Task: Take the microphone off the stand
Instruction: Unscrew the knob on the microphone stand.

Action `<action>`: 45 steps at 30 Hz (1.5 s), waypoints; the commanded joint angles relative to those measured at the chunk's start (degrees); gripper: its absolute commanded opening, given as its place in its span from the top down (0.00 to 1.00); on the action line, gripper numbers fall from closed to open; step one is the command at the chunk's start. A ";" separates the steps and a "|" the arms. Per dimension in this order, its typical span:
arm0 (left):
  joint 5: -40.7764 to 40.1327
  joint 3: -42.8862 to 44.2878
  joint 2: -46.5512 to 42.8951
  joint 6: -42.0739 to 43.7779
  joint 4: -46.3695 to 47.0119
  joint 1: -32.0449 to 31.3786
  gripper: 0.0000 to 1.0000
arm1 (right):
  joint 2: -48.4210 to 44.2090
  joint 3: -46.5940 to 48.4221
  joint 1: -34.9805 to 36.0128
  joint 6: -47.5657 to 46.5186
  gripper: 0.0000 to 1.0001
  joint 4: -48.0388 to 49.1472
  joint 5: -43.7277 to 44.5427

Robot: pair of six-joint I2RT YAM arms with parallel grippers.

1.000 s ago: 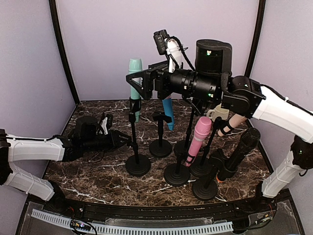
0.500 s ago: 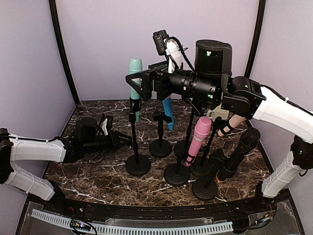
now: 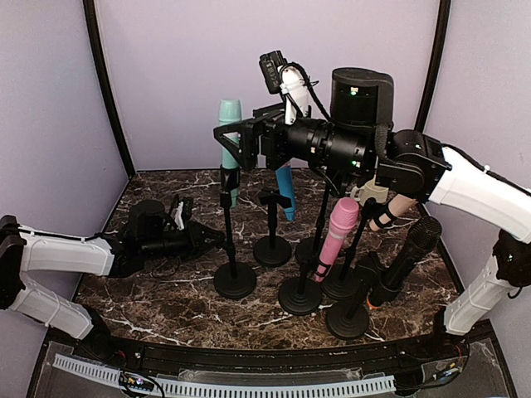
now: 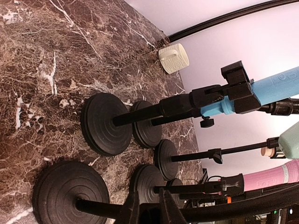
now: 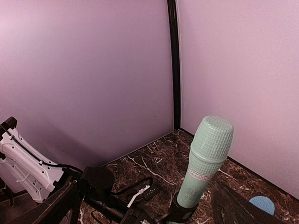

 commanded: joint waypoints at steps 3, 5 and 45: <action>0.25 -2.28 -0.82 -2.06 -1.40 0.32 0.94 | -0.12 -0.02 0.44 -0.73 0.01 2.55 1.25; 0.11 -1.67 -0.83 -1.97 -3.25 0.30 0.96 | -0.17 -0.31 0.55 -0.80 0.01 2.70 1.71; -13.81 17.49 -16.08 39.85 -44.73 3.04 0.33 | -3.29 -4.29 3.36 -2.06 0.01 3.41 5.15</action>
